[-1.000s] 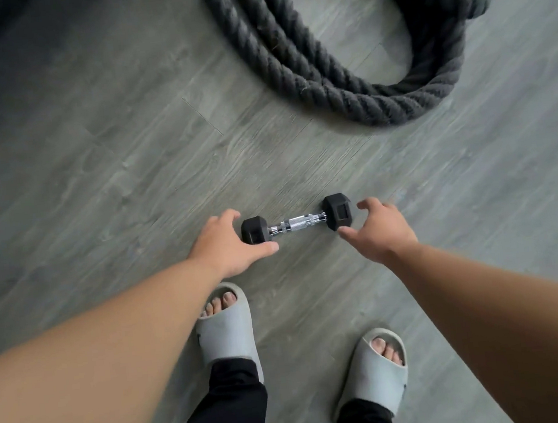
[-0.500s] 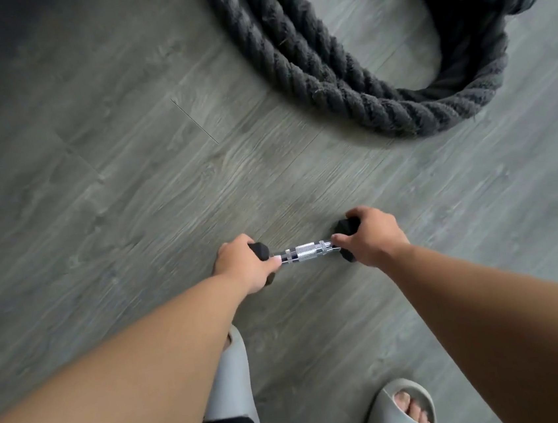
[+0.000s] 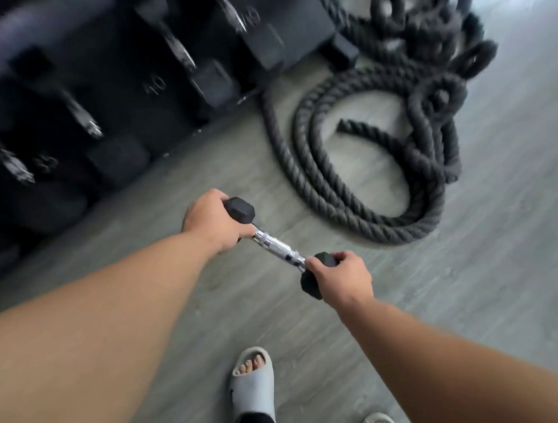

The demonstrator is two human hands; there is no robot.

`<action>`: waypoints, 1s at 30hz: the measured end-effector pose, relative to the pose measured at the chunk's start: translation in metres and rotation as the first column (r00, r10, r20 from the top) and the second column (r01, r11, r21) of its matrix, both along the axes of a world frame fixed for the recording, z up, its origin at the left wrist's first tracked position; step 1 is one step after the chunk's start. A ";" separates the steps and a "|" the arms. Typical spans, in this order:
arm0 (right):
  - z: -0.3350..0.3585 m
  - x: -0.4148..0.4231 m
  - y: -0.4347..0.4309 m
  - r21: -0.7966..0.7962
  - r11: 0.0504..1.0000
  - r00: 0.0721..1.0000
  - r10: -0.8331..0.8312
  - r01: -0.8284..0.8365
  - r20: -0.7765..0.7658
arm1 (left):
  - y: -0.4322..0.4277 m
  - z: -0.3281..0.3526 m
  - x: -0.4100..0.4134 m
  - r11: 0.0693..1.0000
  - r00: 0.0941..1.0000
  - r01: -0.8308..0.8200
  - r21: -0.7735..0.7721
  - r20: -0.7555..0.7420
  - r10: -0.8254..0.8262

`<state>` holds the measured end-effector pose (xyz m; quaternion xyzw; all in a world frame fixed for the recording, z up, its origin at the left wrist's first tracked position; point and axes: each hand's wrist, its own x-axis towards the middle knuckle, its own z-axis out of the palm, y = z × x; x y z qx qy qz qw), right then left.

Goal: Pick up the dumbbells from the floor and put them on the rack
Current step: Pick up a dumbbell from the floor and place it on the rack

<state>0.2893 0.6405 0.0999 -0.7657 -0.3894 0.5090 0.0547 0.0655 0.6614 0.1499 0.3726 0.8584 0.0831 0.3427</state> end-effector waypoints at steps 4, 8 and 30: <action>0.126 -0.056 -0.014 -0.019 0.998 0.986 -0.068 0.066 -0.155 | 0.000 0.157 -0.045 0.994 0.998 0.038 0.104 -0.054 -0.033; 0.252 -0.123 -0.046 -0.049 0.998 0.955 -0.050 0.037 -0.292 | -0.029 0.309 -0.100 0.986 0.974 0.129 0.105 -0.198 -0.106; 0.482 -0.569 -0.289 -0.088 0.919 0.799 0.282 -0.383 -0.532 | -0.339 0.594 -0.518 0.996 0.876 0.011 0.090 -0.481 0.034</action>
